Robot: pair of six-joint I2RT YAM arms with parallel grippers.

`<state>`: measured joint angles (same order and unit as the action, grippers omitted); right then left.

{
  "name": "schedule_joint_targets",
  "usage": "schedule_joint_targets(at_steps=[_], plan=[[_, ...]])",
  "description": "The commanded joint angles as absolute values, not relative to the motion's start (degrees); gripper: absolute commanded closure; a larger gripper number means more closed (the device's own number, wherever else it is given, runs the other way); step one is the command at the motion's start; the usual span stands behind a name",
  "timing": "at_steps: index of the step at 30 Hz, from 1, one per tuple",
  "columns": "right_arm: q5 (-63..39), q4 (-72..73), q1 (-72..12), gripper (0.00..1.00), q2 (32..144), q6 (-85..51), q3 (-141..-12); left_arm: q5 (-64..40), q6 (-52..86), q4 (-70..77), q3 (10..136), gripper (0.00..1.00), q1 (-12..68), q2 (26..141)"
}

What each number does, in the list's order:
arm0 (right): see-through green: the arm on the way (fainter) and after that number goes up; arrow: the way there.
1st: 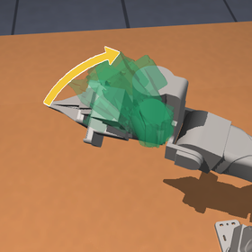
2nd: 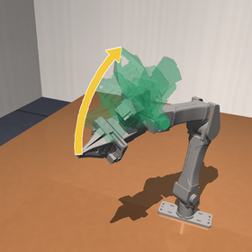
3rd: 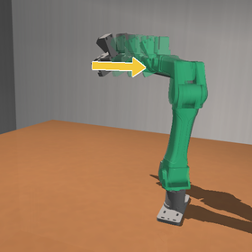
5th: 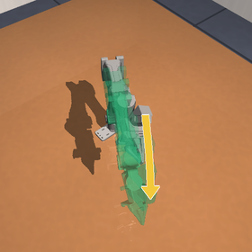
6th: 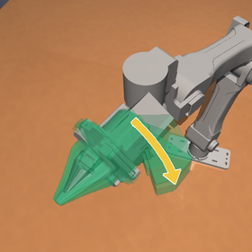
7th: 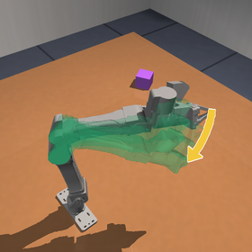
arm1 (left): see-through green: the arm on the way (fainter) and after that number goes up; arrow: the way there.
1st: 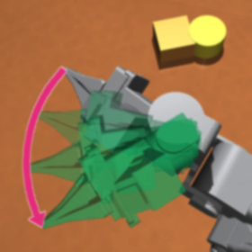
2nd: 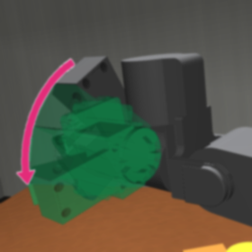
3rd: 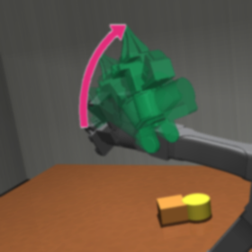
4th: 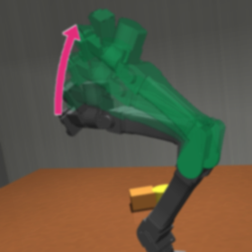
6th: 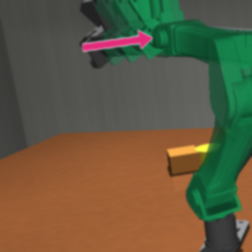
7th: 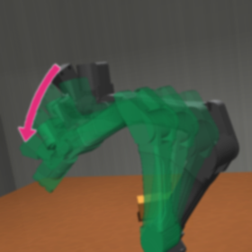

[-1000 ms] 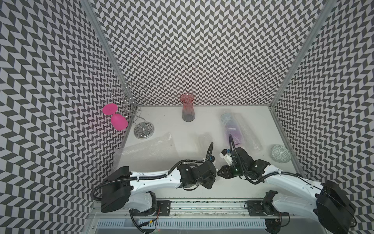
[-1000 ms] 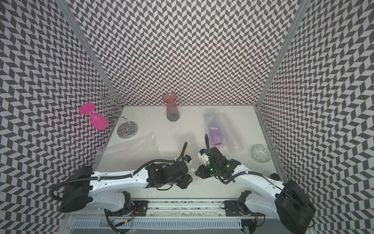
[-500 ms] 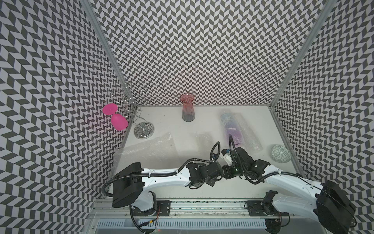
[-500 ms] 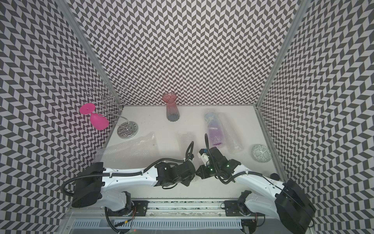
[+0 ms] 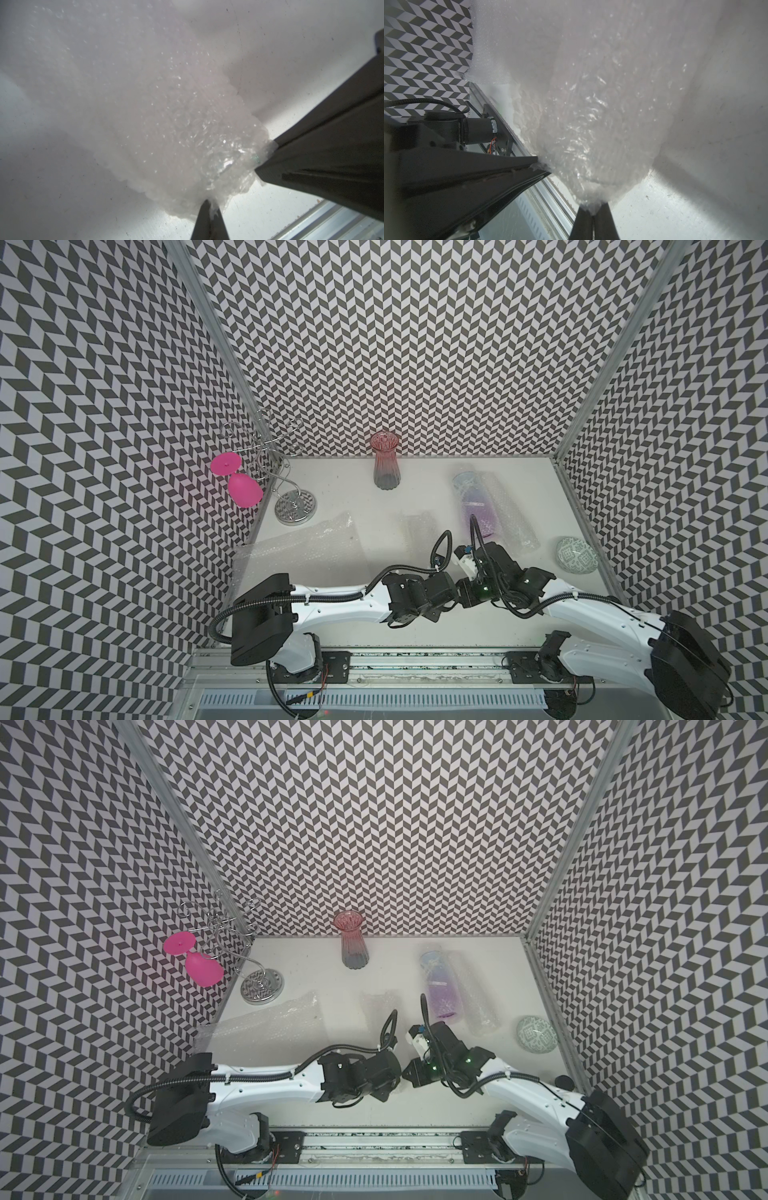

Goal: Unwrap the vase from the bubble wrap
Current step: Unwrap the bubble wrap at the center of the board.

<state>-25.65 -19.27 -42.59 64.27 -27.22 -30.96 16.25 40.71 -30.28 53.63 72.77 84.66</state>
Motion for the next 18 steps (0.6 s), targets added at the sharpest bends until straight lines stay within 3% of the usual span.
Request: schedule_joint_targets(at_steps=[1, 18], plan=[[-24.91, -18.27, -42.98, 1.0, 62.67, -26.6, -32.0, 18.09, 42.6, -30.73, 52.21, 1.0, 72.79, 79.97], [-22.82, -20.36, -42.98, 1.0, 63.34, -25.27, -32.48, 15.26, 46.92, -30.67, 41.73, 1.0, 65.38, 65.05]])
